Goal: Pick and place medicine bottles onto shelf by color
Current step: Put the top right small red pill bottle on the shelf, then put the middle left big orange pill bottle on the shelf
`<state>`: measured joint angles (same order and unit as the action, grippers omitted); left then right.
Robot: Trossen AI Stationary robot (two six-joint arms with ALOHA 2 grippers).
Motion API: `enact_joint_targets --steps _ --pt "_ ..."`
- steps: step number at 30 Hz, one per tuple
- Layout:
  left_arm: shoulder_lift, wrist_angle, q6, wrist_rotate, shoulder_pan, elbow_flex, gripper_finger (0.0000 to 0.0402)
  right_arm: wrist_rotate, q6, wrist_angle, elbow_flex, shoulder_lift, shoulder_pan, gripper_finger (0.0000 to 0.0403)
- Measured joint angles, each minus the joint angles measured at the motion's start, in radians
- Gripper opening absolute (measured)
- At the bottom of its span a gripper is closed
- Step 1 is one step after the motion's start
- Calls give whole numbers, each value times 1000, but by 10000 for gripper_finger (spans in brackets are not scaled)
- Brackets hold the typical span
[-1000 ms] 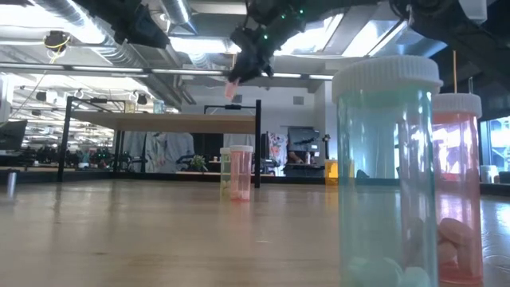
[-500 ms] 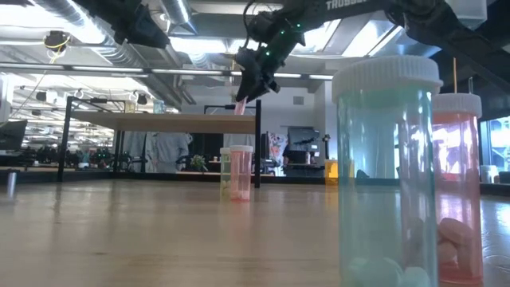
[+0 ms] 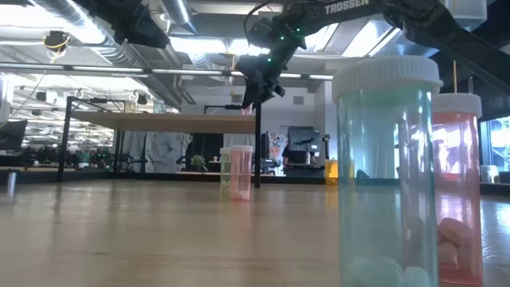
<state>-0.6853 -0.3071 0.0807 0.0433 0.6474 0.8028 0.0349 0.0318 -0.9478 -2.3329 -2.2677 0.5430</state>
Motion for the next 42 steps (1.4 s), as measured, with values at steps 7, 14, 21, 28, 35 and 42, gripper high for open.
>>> enact_joint_targets --steps 7,14,21,28,35,42 --pt "0 0 0 0 0 0 151 1 0 0 0 -4 2 123" --pt "0 0 0 0 0 0 151 3 -6 12 -2 -18 2 123" --pt "0 0 0 0 0 0 151 0 -28 12 -2 -18 2 123" --pt "0 0 1 0 0 0 151 -7 -27 6 -2 -20 2 139" --pt "0 1 1 0 0 0 151 -12 -26 9 0 -23 3 181" --pt "0 0 1 0 0 0 151 -16 -27 6 -21 -22 4 192"
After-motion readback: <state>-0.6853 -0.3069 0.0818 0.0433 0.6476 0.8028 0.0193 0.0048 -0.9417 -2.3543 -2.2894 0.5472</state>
